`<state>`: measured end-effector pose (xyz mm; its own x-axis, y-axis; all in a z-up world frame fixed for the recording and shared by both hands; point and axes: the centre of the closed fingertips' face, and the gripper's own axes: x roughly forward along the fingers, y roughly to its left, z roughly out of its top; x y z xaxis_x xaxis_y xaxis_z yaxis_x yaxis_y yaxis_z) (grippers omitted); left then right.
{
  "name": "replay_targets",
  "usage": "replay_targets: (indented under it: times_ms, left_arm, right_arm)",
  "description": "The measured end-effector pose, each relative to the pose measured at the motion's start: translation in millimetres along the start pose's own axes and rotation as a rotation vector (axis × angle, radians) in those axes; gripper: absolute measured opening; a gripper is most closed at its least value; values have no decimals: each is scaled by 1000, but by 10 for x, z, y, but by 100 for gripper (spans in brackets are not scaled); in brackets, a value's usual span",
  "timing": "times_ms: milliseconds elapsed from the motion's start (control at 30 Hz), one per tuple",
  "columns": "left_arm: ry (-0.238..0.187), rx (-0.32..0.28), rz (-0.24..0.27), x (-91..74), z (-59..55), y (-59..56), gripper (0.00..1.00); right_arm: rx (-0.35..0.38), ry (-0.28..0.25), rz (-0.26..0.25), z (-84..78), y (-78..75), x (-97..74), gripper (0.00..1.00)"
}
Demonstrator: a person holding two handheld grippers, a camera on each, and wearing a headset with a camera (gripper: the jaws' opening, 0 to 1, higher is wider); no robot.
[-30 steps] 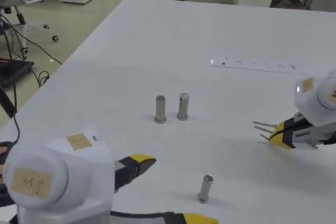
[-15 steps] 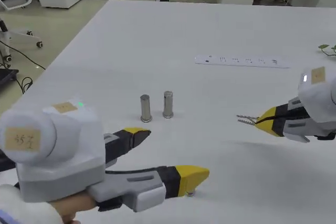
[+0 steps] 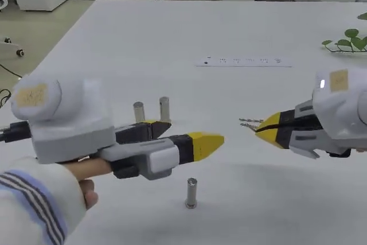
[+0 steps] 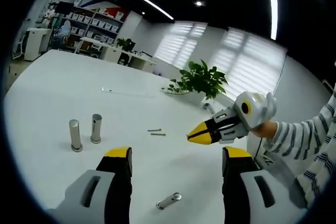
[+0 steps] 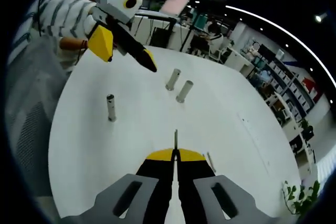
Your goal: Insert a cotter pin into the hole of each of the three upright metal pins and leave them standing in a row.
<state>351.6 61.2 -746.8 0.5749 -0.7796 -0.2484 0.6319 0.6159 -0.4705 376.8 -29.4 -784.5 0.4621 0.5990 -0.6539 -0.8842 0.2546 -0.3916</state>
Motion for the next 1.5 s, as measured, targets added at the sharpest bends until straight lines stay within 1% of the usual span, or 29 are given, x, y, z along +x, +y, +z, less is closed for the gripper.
replay_targets:
  times_ms: [33, 67, 100, 133, 167, 200, 267, 433, 467, 500, 533, 567, 667, 767, 833, 867, 933, 1000, 1067, 1233, 1300, 1367, 1433, 1467, 1500]
  left_arm:
    - [8, 1, -5, 16, -6, -2, 68]
    - [23, -10, -18, 46, -25, -11, 66]
    - [33, -15, -28, 58, -38, -24, 64]
    - [60, -29, -56, 79, -77, -65, 62]
    - [73, -26, -70, 113, -92, -79, 60]
    - [75, -25, -72, 137, -92, -82, 57]
    - [104, -35, -107, 186, -132, -145, 54]
    - [153, -31, -135, 303, -183, -192, 48]
    - [187, -72, -147, 311, -228, -225, 47]
    - [191, -79, -152, 331, -230, -231, 45]
    - [189, -67, -164, 351, -232, -253, 44]
    - [189, -69, -166, 361, -233, -262, 42]
    - [213, -110, -181, 389, -268, -303, 39]
    - [218, -106, -185, 414, -284, -318, 35]
    - [207, -125, -197, 430, -269, -339, 32]
    - [196, -133, -210, 439, -251, -363, 29]
    - [197, -136, -220, 444, -249, -379, 24]
    - [194, -141, -221, 461, -245, -386, 23]
    - [199, -168, -235, 473, -253, -409, 20]
    - [200, -174, -230, 507, -279, -395, 20]
    - [211, -177, -228, 518, -302, -388, 19]
    - [217, -189, -229, 522, -317, -383, 16]
    - [228, -212, -233, 519, -335, -386, 10]
    - [230, -226, -220, 522, -343, -363, 8]
    - [229, -226, -216, 524, -344, -352, 6]
  right_arm:
    - [-21, 14, -5, -16, 5, -4, 2]
    - [-23, 14, -6, -15, 33, -4, 2]
    - [-21, 10, -6, -9, 46, -8, 2]
    - [-19, 6, -6, 1, 60, -13, 2]
    - [-23, 3, -9, 12, 81, -18, 2]
    - [-31, 3, -13, 18, 92, -22, 2]
    - [-45, -2, -19, 44, 117, -32, 2]
    - [-79, -5, -27, 94, 187, -54, 2]
    - [-80, -7, -29, 99, 191, -58, 2]
    - [-79, -12, -27, 116, 208, -67, 2]
    - [-81, -16, -27, 131, 223, -74, 2]
    - [-89, -17, -29, 140, 231, -76, 2]
    - [-110, -18, -31, 166, 264, -87, 2]
    - [-136, -11, -23, 156, 294, -75, 2]
    - [-138, -5, -20, 135, 320, -56, 2]
    - [-139, -5, -18, 134, 329, -55, 2]
    - [-144, -8, -23, 145, 339, -63, 2]
    - [-157, -10, -28, 166, 342, -76, 2]
    - [-168, -12, -36, 185, 335, -91, 2]
    - [-198, -10, -40, 204, 335, -103, 2]
    - [-201, -13, -40, 218, 338, -102, 2]
    - [-205, -16, -41, 237, 341, -102, 2]
    - [-218, -19, -44, 263, 336, -103, 2]
    - [-222, -19, -47, 268, 330, -103, 2]
    - [-224, -18, -45, 268, 331, -99, 2]
